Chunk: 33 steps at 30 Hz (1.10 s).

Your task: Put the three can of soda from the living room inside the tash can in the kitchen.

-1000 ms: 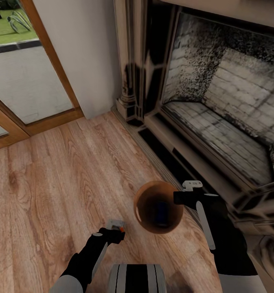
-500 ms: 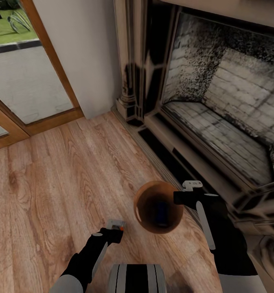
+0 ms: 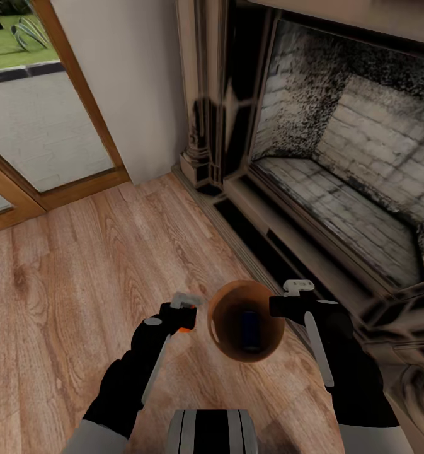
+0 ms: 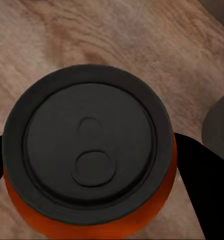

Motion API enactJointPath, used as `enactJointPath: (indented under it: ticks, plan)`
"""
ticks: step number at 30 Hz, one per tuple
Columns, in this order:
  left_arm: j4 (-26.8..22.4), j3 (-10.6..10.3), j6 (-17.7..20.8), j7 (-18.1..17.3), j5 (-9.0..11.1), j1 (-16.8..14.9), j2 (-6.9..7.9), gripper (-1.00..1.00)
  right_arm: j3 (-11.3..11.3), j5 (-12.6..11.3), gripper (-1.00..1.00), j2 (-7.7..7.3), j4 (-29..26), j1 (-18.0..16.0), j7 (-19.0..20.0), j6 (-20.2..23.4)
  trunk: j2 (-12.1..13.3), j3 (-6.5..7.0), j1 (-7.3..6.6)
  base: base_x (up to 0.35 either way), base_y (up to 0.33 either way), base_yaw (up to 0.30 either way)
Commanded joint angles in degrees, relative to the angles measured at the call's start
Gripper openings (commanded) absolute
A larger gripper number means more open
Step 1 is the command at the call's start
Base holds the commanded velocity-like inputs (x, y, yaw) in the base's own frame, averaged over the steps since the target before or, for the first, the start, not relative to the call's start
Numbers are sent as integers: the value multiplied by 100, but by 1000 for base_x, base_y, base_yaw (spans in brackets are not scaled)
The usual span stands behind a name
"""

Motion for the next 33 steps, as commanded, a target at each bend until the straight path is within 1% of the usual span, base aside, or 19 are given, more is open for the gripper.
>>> enactJointPath:
  ticks: [1, 5, 7, 8, 10, 12, 15, 20, 22, 23, 24, 25, 26, 28, 29, 30, 31, 33]
  plan:
    - [-278, -20, 283, 7, -24, 12, 29, -100, 1, -105, -100, 0, -1, -1, 7, 2, 0, 0, 0, 0, 0, 0]
    - [-495, -28, 474, 10, -37, 21, 136, -100, -3, -105, -100, 0, -1, -1, 7, 2, 0, 0, 0, 0, 0, 0]
    - [-761, -26, 700, 11, -34, 47, 264, -100, -7, -105, -100, 0, -1, -1, 6, 2, 0, 0, 0, 0, 0, 0]
    - [-834, -25, 749, 11, -33, 66, 300, -100, -7, -105, -100, 0, -1, -1, 6, 2, 0, 0, 0, 0, 0, 0]
    - [-1123, -21, 893, 11, -12, 172, 450, -100, -12, -105, -100, 0, -1, -1, 7, 2, 0, 0, 0, 0, 0, 0]
    - [-1276, -11, 962, 11, 7, 240, 556, -100, -15, -105, -100, 0, -1, -1, 7, 2, 0, 0, 0, 0, 0, 0]
    - [-1363, -6, 1016, 5, 24, 277, 614, -100, -17, -105, -100, -1, -1, -1, 6, 2, 0, 0, 0, 0, 0, 0]
    - [-1437, 9, 1199, -38, 43, 288, 651, -100, -17, -105, -100, 0, -1, -1, 6, 2, 0, 0, 0, 0, 0, 0]
    - [-1455, 16, 1228, -107, 108, 289, 660, -100, -17, -105, -100, 0, -1, -1, 7, 2, 0, 0, 0, 0, 0, 0]
    - [-1463, 23, 1246, -276, 267, 290, 669, -100, -17, -105, -100, 0, -1, -1, 6, 2, 0, 0, 0, 0, 0, 0]
    - [-1465, 30, 1254, -407, 373, 290, 671, -100, -17, -105, -100, 0, -1, -1, 5, 2, 0, 0, 0, 0, 0, 0]
    - [-1467, 69, 1314, -763, 610, 290, 676, -100, -22, -105, -100, 0, -1, -1, 4, 2, 0, 0, 0, 0, 0, 0]
    - [-1467, 86, 1343, -867, 664, 290, 679, -100, -25, -103, -100, -3, -1, -1, 4, 2, 0, 0, 0, 0, 0, 0]
    - [-1468, 182, 1470, -1306, 817, 290, 700, -100, -30, -101, -100, -5, -1, -1, 6, 2, 0, 0, 0, 0, 0, 0]
    - [-1468, 208, 1493, -1417, 839, 290, 705, -100, -31, -100, -100, -6, -1, -1, 4, 2, 0, 0, 0, 0, 0, 0]
    - [-1468, 323, 1547, -1853, 885, 290, 764, -100, -33, -101, -100, -13, -1, -1, 5, 2, 0, 0, 0, 0, 0, 0]
    - [-1468, 409, 1575, -2151, 903, 290, 839, -100, -32, -103, -100, -18, -1, -1, 4, 2, 0, 0, 0, 0, 0, 0]
    - [-1468, 631, 1700, -2848, 922, 290, 1109, -100, -32, -101, -100, -23, -1, -1, 1, 2, 0, 0, 0, 0, 0, 0]
